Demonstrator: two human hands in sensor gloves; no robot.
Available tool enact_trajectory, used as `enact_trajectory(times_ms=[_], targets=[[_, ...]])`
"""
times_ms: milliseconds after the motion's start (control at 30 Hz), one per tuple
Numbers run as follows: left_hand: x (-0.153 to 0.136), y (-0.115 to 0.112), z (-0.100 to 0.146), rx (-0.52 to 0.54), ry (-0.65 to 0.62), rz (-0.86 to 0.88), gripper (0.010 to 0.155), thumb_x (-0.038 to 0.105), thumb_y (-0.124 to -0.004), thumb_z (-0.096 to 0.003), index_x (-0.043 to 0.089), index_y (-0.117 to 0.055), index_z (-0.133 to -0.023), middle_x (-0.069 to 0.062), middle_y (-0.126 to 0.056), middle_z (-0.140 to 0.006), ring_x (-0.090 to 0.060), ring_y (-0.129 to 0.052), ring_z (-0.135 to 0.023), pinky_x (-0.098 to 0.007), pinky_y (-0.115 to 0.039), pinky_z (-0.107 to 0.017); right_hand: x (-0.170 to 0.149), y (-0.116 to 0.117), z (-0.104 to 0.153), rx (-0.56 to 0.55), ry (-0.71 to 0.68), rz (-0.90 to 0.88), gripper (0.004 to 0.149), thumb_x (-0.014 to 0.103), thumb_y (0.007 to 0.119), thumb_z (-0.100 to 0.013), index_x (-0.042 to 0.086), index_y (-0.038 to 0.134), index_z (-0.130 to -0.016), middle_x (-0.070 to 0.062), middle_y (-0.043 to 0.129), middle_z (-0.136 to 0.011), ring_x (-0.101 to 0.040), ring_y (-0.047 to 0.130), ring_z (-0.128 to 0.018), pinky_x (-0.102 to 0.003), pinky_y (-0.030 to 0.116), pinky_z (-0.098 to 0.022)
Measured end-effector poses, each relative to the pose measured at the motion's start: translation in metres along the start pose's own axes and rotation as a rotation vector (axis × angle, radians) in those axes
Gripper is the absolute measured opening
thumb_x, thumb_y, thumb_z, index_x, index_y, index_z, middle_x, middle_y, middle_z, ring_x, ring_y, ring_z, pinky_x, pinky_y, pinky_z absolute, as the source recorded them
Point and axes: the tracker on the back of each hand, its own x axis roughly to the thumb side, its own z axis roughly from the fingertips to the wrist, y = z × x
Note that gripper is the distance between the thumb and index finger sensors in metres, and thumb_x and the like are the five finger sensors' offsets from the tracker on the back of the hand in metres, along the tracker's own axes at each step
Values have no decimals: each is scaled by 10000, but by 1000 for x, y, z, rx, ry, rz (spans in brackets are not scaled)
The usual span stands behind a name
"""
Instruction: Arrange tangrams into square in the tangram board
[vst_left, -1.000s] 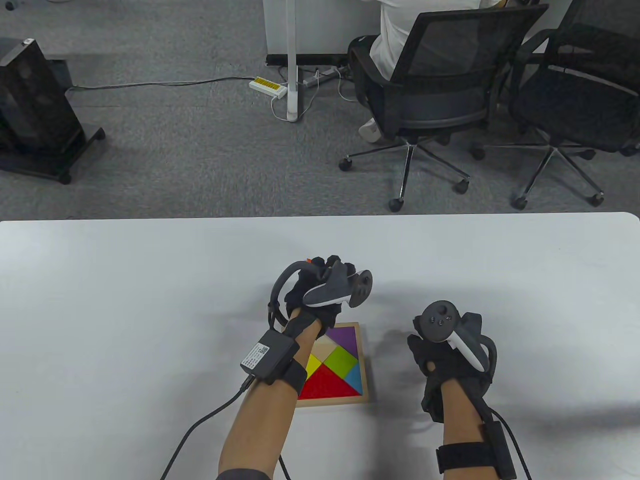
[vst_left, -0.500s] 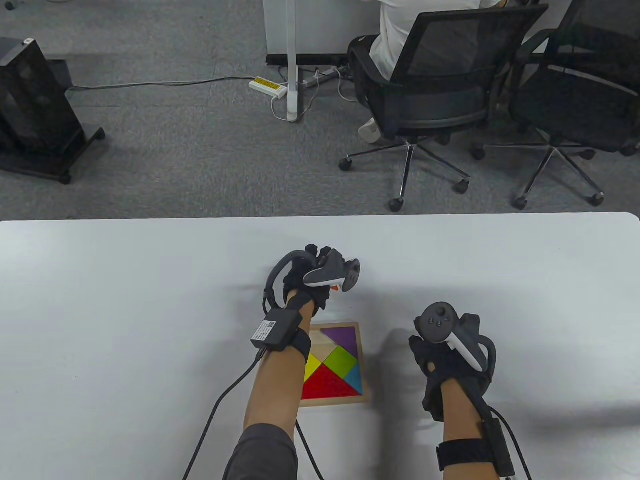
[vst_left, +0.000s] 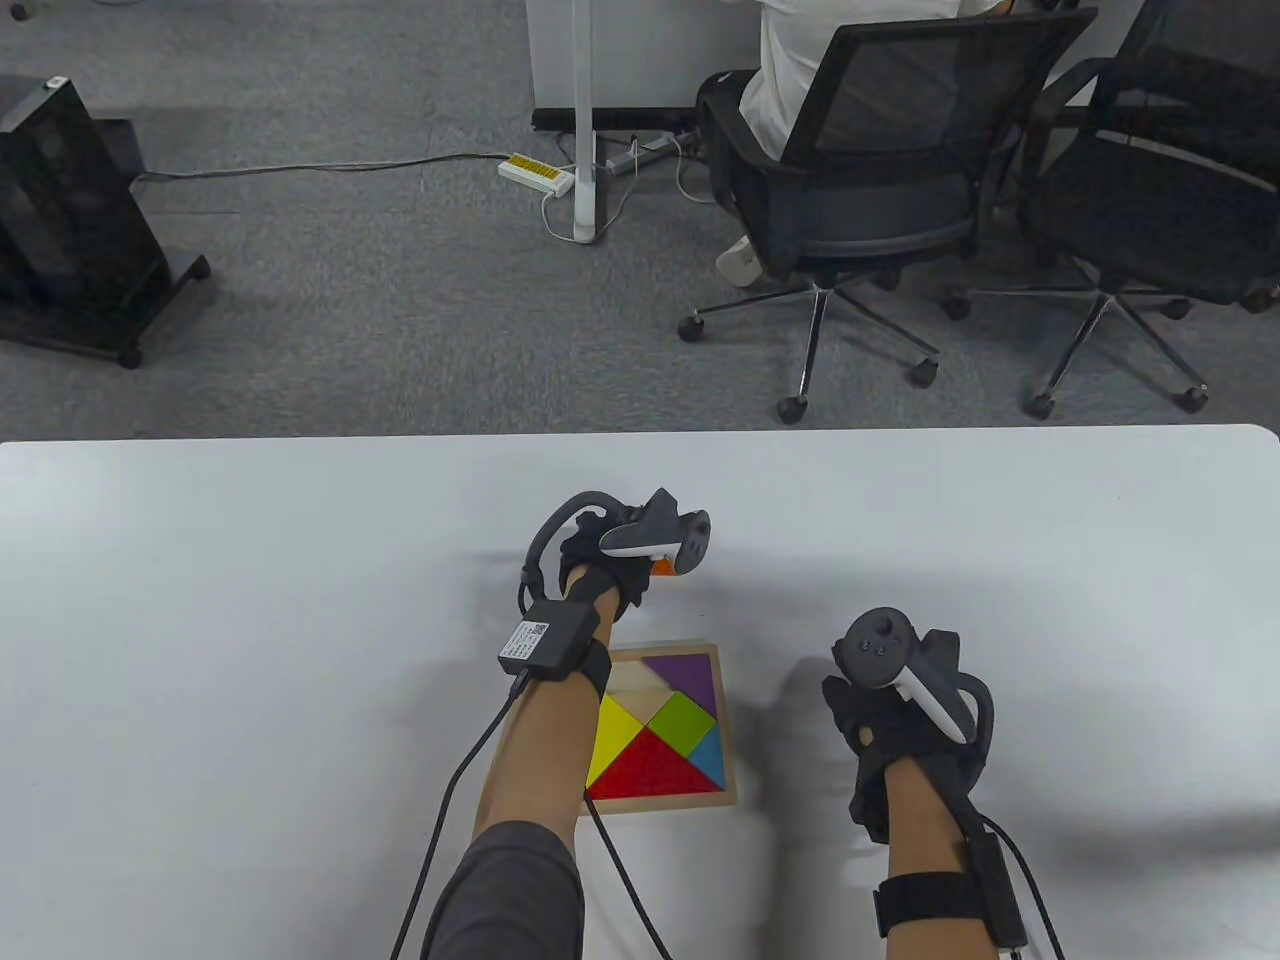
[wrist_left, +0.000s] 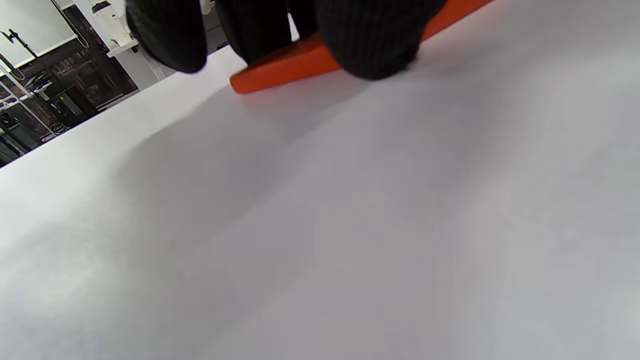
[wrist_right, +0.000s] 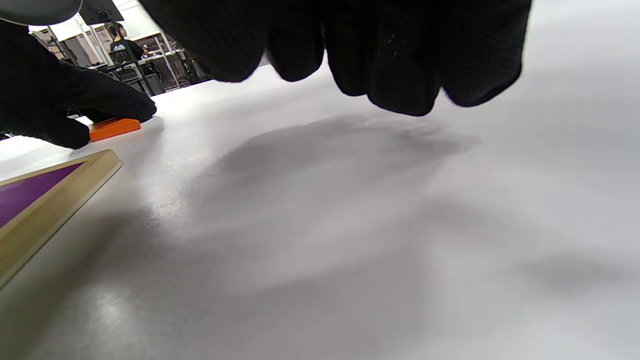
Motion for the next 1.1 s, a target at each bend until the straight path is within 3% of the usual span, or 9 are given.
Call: enact_trajectory(times_ms=[167, 267, 600, 767, 933, 1100], targets=[[-5, 4, 0, 11, -6, 41, 694, 331, -813, -478, 281, -541, -1115, -29, -637, -1159, -356, -791, -1000, -545, -771, -707, 1, 3, 0, 6, -13, 12, 588, 330, 760, -523, 99, 662, -1055, -216, 656, -1091, -504, 796, -900, -650, 699, -665], [-2, 5, 0, 60, -20, 34, 720, 393, -850, -444, 197, -617, -1096, -94, -739, -1097, -388, -880, -903, -538, -798, -691, 2, 4, 0, 7, -21, 21, 588, 335, 761, -523, 101, 664, -1054, -215, 655, -1091, -503, 799, -898, -649, 702, -664], [-8, 11, 15, 166, -53, 112, 745, 455, -854, -422, 81, -705, -1049, -178, -862, -983, -384, -983, -759, -549, -845, -617, 6, 3, -2, -12, -49, 11, 599, 348, 763, -519, 99, 661, -1055, -211, 655, -1091, -503, 796, -898, -650, 699, -666], [-13, 31, 44, 229, -119, 206, 743, 469, -852, -424, 63, -730, -1034, -189, -895, -949, -382, -1003, -725, -552, -857, -595, 14, -1, 1, -31, -84, -15, 603, 340, 763, -520, 98, 648, -1060, -212, 650, -1092, -496, 795, -900, -648, 700, -667], [-16, 49, 88, 327, -148, 200, 748, 489, -849, -421, 57, -748, -1024, -189, -921, -924, -371, -1024, -696, -543, -876, -575, 28, -9, 8, -69, -146, -53, 624, 335, 764, -521, 104, 607, -1078, -205, 643, -1097, -490, 794, -900, -644, 698, -670], [-20, 62, 132, 361, -160, 243, 751, 497, -843, -425, 44, -759, -1019, -198, -933, -910, -372, -1032, -679, -543, -882, -562, 44, -17, 19, -110, -239, -87, 647, 328, 778, -517, 130, 569, -1097, -195, 647, -1097, -474, 803, -899, -637, 703, -670]])
